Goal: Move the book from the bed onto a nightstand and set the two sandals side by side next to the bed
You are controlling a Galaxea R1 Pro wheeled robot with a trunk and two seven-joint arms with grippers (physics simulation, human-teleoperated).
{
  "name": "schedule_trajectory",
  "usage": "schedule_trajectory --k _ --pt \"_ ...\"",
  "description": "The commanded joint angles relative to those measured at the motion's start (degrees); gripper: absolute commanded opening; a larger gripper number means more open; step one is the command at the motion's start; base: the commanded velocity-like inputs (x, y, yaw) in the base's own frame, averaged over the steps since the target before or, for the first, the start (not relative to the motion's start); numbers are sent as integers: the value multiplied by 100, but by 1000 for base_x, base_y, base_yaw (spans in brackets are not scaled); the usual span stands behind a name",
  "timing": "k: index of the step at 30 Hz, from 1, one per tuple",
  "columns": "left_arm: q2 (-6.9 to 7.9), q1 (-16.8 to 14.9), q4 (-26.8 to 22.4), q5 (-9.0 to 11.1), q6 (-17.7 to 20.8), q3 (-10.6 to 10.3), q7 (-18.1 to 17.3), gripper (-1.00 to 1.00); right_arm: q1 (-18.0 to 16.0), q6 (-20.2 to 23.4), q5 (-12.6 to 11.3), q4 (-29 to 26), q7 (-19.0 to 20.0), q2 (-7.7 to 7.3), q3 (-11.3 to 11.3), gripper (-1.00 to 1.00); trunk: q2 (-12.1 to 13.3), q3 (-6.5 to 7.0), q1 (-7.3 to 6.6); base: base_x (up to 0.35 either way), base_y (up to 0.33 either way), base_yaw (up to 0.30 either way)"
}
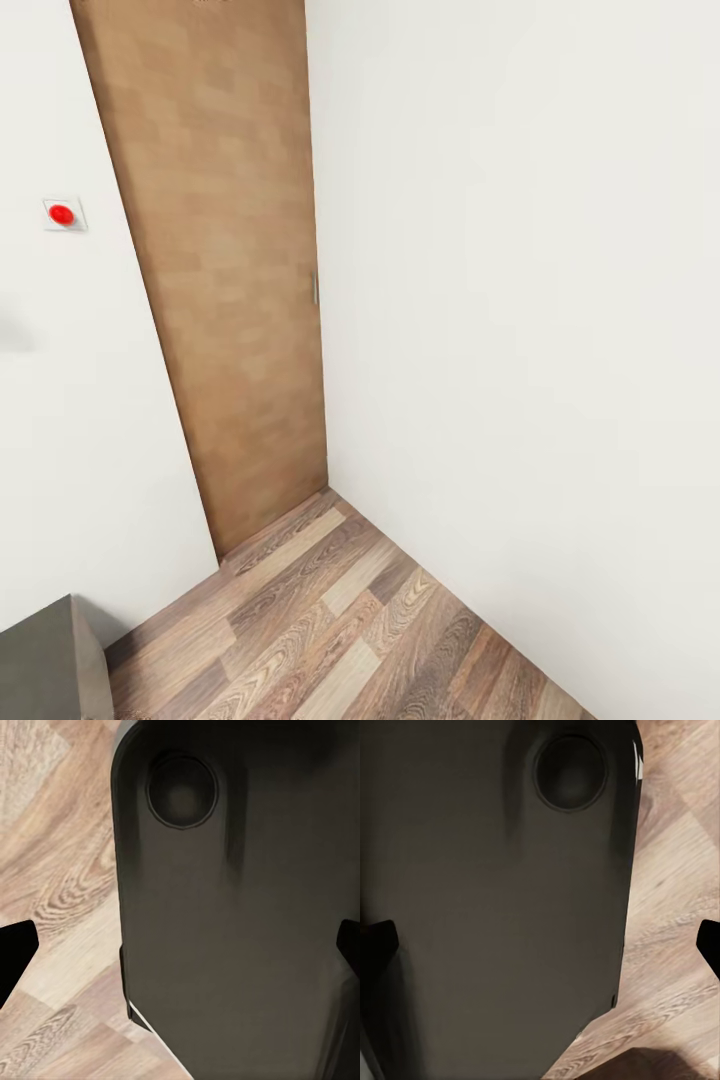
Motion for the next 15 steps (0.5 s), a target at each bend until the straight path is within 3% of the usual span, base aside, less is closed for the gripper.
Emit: schedule_trajectory --k 1,15 --pt "2 -3 0 -1 -1 -3 2 100 0 -4 -2 -3 1 3 -2 100 -2 -4 0 0 0 204" --pt "14 -3 -2 -13 -5 -27 5 100 0 -30 -8 -8 0 13 -29 100 -2 -4 0 0 0 234"
